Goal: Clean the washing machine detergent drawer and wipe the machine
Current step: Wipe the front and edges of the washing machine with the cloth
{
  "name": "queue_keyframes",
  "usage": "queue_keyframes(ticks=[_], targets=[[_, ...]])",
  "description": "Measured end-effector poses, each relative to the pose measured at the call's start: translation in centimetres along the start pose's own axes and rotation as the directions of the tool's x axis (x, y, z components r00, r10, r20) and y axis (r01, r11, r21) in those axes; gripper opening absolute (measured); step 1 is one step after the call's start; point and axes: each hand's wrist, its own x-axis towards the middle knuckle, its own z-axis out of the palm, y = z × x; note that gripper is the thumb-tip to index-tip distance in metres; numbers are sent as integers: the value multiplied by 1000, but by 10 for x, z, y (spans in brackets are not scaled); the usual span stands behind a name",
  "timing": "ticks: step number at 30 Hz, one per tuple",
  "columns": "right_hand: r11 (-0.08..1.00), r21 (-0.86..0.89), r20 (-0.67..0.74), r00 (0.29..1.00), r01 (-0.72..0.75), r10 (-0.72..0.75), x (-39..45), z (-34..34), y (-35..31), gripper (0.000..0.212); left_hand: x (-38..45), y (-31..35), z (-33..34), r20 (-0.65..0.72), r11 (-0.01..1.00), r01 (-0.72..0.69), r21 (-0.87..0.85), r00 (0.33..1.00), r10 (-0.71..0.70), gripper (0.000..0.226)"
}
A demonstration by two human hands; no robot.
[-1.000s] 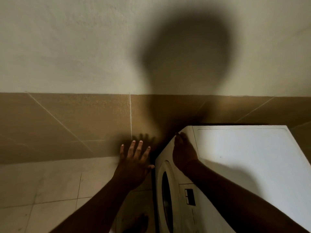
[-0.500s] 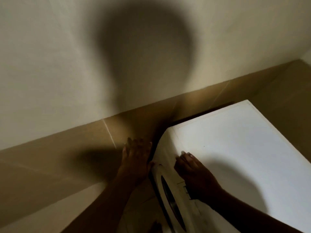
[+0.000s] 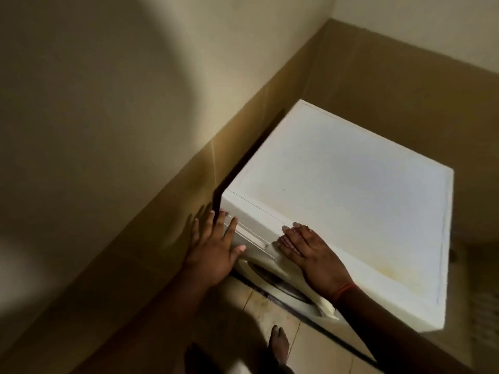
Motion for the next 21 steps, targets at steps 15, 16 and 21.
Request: queue_keyframes(ticks=[15, 16, 21], targets=[[995, -30, 9, 996, -92, 92, -72, 4, 22, 50, 9, 64, -10, -70, 986, -161, 43, 984, 164, 71], [994, -22, -6, 995, -104, 104, -78, 5, 25, 51, 7, 68, -12, -76, 988, -151, 32, 985, 153, 72], [996, 22, -38, 995, -92, 93, -27, 12, 5, 48, -1, 81, -13, -8, 995, -83, 63, 996, 84, 77]])
